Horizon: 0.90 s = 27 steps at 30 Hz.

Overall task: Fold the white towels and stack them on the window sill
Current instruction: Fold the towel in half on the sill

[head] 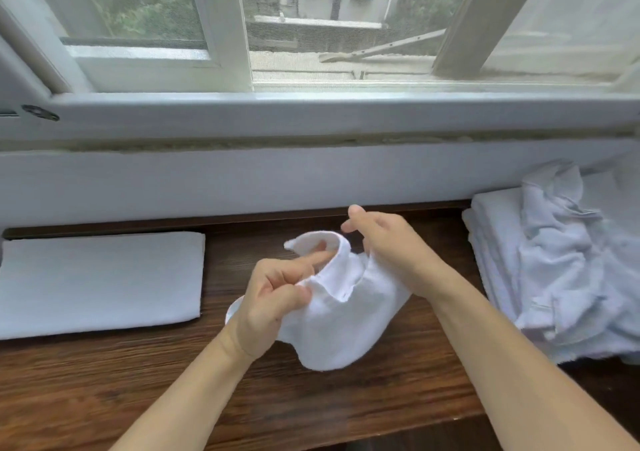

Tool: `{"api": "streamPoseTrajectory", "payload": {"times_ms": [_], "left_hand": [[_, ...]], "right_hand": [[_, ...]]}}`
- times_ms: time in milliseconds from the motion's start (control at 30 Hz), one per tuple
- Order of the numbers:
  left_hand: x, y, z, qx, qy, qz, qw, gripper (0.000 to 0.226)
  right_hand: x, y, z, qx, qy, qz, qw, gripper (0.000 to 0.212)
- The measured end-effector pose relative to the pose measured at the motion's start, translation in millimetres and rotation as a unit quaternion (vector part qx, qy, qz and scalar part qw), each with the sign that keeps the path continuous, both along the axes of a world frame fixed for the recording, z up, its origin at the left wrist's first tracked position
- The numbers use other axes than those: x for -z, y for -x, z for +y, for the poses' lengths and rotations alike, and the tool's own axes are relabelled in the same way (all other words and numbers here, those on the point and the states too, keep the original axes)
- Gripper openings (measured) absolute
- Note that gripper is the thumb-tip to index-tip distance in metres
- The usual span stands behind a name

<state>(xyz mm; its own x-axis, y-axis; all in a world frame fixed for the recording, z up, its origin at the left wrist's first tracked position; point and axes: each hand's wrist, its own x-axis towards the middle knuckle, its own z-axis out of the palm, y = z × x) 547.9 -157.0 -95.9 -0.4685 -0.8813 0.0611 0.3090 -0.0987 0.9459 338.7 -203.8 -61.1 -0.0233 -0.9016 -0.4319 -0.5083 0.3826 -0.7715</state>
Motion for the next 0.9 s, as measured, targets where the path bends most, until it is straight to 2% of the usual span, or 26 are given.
{"api": "streamPoseTrajectory", "payload": {"times_ms": [100,200,333,467,533,600,667,700,733,800,900], "left_hand": [[-10,0,8,0.019,0.004,-0.01,1.0,0.028],[-14,-6,15,0.032,-0.032,0.011,0.999,0.042],[-14,-15,24,0.057,-0.054,0.038,0.996,0.041],[-17,-18,33,0.079,-0.077,0.026,0.994,0.057],[-11,-24,33,0.049,-0.082,-0.039,0.995,0.042],[-6,-32,31,-0.03,-0.027,-0.169,0.985,0.033],[-10,-40,29,-0.105,0.028,-0.306,0.946,0.026],[-16,-43,30,-0.123,0.04,-0.346,0.929,0.027],[-22,-45,31,-0.131,0.044,-0.359,0.923,0.029],[-33,-44,32,-0.115,0.037,-0.34,0.932,0.032],[-39,-32,30,-0.105,0.046,-0.332,0.936,0.023]], "right_hand": [[7,-5,-4,-0.061,-0.168,-0.079,0.981,0.058],[15,-6,-2,-0.112,-0.287,-0.227,0.924,0.032],[24,-11,9,-0.143,-0.375,-0.34,0.85,0.013],[40,-13,17,-0.128,-0.418,-0.423,0.794,0.011],[45,-18,16,-0.143,-0.379,-0.424,0.81,0.006],[47,-24,16,-0.08,-0.315,-0.4,0.857,0.013],[47,-28,18,0.001,-0.199,-0.345,0.917,0.016],[46,-30,21,0.032,-0.127,-0.297,0.946,0.015],[44,-32,24,0.051,-0.06,-0.253,0.964,0.019],[41,-42,31,0.05,0.054,-0.19,0.979,0.029],[33,-59,45,-0.029,0.156,-0.148,0.976,0.015]]}}
